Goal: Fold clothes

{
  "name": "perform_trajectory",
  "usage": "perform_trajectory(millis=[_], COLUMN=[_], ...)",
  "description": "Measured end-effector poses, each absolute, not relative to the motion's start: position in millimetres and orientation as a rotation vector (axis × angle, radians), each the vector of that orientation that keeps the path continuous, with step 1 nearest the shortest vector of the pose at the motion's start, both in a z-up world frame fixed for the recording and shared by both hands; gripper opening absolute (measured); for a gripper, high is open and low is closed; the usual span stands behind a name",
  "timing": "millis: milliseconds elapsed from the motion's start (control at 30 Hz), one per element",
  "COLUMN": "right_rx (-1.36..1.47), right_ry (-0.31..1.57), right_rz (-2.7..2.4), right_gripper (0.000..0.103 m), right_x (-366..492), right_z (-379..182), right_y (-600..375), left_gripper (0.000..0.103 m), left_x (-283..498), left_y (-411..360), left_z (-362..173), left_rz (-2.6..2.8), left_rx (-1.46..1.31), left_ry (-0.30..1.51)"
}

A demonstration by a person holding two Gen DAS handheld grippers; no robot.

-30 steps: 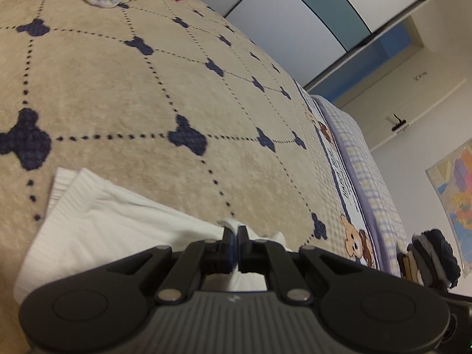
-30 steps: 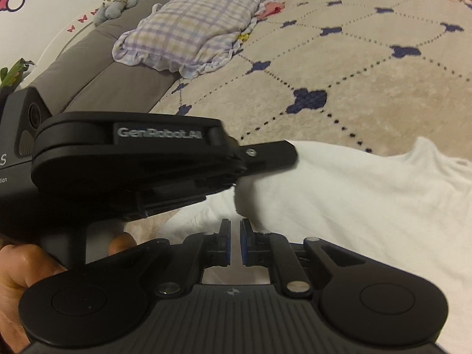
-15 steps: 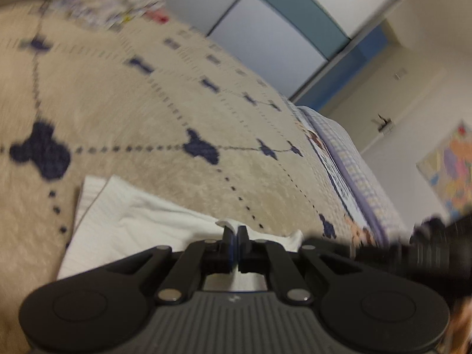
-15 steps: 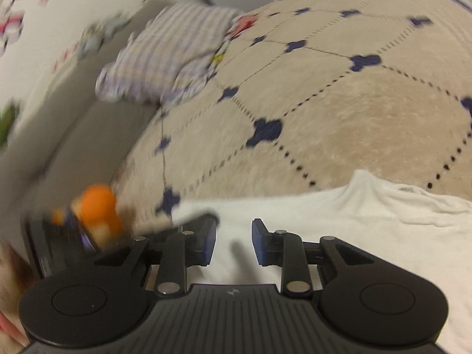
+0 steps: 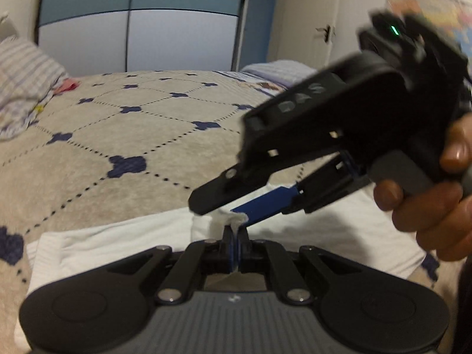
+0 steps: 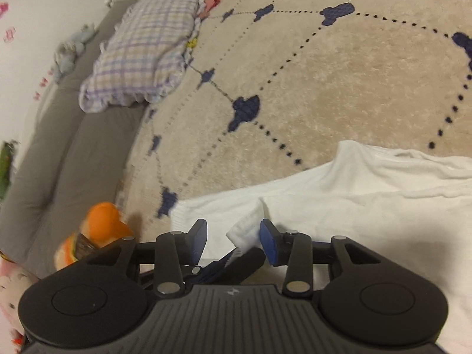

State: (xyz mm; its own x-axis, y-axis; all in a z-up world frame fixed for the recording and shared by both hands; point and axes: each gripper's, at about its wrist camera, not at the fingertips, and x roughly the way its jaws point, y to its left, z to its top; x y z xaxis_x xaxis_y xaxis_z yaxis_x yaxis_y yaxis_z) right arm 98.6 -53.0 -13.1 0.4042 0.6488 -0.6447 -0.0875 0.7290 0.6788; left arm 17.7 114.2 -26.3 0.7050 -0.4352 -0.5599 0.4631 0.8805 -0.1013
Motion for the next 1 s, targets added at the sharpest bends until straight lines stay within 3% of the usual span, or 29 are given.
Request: perform_trajectory(millis=[167,233,333,433,567,733,833,933,1000], right_rx=[0.513,0.525,0.572,0.607,0.626,0.645,0.65,0.661,0.671], right_ry=[1.083,1.081,1.092,1.094,1.091,1.086,1.084,1.074,1.066], right_rz=[0.449,0.454,0.442,0.434,0.442,0.453,0.454,0.461,0.469], right_gripper=[0.039,0.015,0.005,0.005,0.005,0.005,0.005,0.005,0.005], right_x=[98,99,100,100,100,98,98,98,99], right_z=[-24,-29,-33,-32,-29,-26,-25,-24,-23], right_y=[-48,-48,-52,-58,-60,-63,-63,-65,-65], left_gripper=[0.003,0.004,0.006,0.015,0.036,0.035,0.026,0.009,0.007], left_x=[16,15,7,1,1,5,3,2,2], left_y=[109,108,105,110,118,126,127,127,128], left_z=[-28,-29,-29,-27,-29,-31,-30,-29,-29], left_rz=[-0.498,-0.502,-0.489,-0.48,-0.455,-0.453,-0.454,-0.456,-0.452], left_rx=[0.088,0.103,0.155,0.163,0.156,0.125,0.118,0.106,0.086], left_ry=[0.608,0.619,0.606,0.597,0.604,0.629,0.624,0.629,0.632])
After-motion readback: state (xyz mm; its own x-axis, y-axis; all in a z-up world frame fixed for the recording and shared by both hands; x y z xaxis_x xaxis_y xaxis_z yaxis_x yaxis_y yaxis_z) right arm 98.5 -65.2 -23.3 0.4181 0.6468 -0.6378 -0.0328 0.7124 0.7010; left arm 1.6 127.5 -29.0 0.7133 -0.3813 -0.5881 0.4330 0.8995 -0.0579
